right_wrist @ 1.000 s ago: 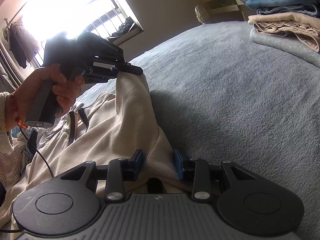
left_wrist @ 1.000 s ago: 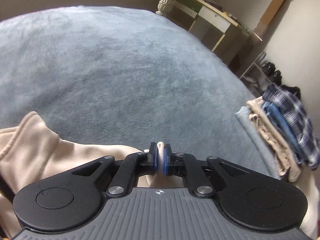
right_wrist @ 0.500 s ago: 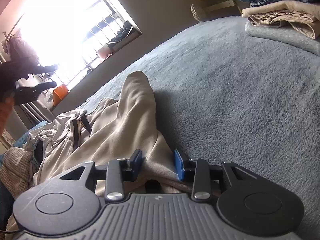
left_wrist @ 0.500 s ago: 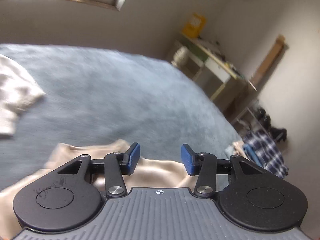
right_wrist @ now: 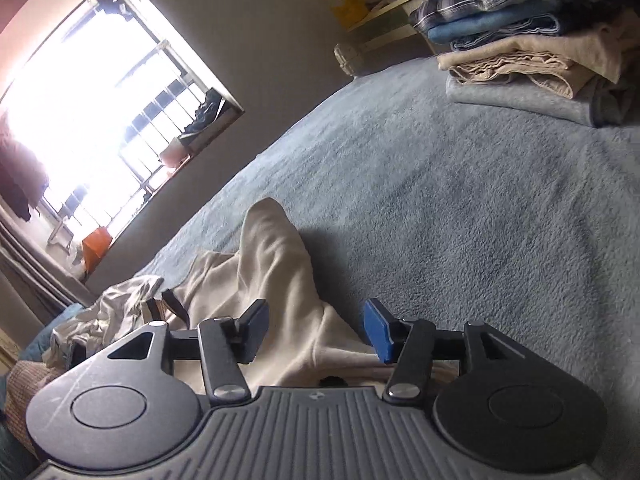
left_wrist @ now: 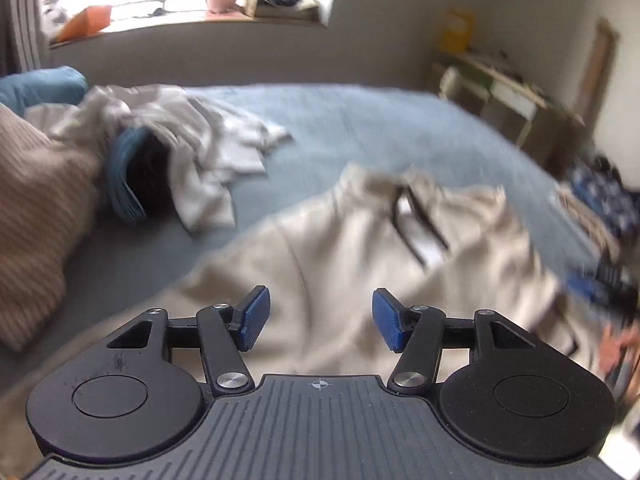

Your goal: Fold clothes

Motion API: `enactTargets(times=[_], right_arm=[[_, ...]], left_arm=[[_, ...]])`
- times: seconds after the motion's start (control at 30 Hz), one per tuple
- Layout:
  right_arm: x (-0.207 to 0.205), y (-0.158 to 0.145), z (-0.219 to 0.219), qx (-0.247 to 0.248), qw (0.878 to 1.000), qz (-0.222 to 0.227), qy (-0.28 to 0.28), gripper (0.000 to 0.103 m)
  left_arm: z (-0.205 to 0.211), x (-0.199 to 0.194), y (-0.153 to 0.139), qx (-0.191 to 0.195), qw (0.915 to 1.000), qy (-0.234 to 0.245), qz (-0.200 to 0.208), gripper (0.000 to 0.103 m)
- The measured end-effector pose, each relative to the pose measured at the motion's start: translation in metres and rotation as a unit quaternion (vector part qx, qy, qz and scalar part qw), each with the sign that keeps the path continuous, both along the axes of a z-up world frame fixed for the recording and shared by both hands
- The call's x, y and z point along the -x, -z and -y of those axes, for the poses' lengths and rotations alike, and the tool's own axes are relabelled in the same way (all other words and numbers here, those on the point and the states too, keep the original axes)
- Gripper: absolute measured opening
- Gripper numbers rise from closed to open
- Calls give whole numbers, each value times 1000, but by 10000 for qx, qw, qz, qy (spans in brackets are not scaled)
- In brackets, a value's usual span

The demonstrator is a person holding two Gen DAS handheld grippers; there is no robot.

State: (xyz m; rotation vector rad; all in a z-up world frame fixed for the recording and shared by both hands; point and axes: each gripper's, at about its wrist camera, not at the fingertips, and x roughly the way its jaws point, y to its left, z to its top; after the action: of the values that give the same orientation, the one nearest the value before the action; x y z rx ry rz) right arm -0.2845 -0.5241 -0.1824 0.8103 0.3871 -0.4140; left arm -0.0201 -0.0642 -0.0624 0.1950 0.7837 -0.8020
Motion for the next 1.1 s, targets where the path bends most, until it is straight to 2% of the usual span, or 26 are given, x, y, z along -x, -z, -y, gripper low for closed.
enactTargets(times=[0.07, 0.13, 0.17, 0.23, 0.33, 0.37, 0.4, 0.43, 0.5, 0.6, 0.63, 0.67, 0.8, 0.87, 0.9, 0.97, 1.1], right_arm=[[2, -4, -8, -259, 9996, -94, 54, 55], [6, -3, -14, -758, 9970, -122, 68, 55], [7, 0, -16, -1060, 9943, -96, 71, 55], [6, 5, -20, -1522, 9881, -129, 171, 55], [-2, 12, -24, -2032, 9784, -186, 323, 55], [-9, 13, -26, -2123, 9764, -205, 330, 55], [-16, 14, -28, -2172, 9751, -265, 348, 55], [-23, 15, -31, -2167, 9748, -378, 381, 55], [-37, 20, -34, -2180, 9729, -593, 485, 53], [-49, 25, -34, -2240, 9706, -638, 611, 49], [-53, 25, -35, -2202, 9710, -675, 636, 47], [-57, 24, -35, -2164, 9716, -703, 642, 38], [-63, 22, -40, -2108, 9718, -839, 645, 26], [-63, 22, -42, -2093, 9714, -910, 658, 17], [-62, 22, -42, -2092, 9712, -923, 665, 15], [-59, 19, -42, -2108, 9717, -830, 666, 12], [-54, 13, -47, -2084, 9745, -550, 620, 11]], left_arm=[[8, 33, 26, -275, 9970, 625, 363, 57], [18, 61, 49, -499, 9853, 1442, 765, 59], [24, 73, 59, -620, 9756, 1898, 912, 63], [33, 102, 80, -992, 9497, 2525, 1567, 63], [39, 129, 104, -1450, 9080, 2901, 2653, 63], [39, 130, 108, -1466, 9019, 2943, 2800, 63], [37, 128, 107, -1402, 9030, 2939, 2803, 63], [36, 125, 105, -1303, 9082, 2895, 2729, 63], [30, 114, 100, -1070, 9233, 2703, 2508, 63], [19, 98, 95, -798, 9439, 2354, 2176, 61], [17, 92, 95, -732, 9494, 2291, 2022, 60], [16, 87, 97, -698, 9525, 2280, 1894, 58], [16, 73, 107, -604, 9610, 2299, 1411, 55], [13, 66, 104, -462, 9679, 2140, 1238, 32], [11, 62, 103, -384, 9712, 2048, 1156, 29], [7, 62, 96, -286, 9712, 2031, 1214, 16], [0, 67, 83, -239, 9667, 2074, 1478, 13]])
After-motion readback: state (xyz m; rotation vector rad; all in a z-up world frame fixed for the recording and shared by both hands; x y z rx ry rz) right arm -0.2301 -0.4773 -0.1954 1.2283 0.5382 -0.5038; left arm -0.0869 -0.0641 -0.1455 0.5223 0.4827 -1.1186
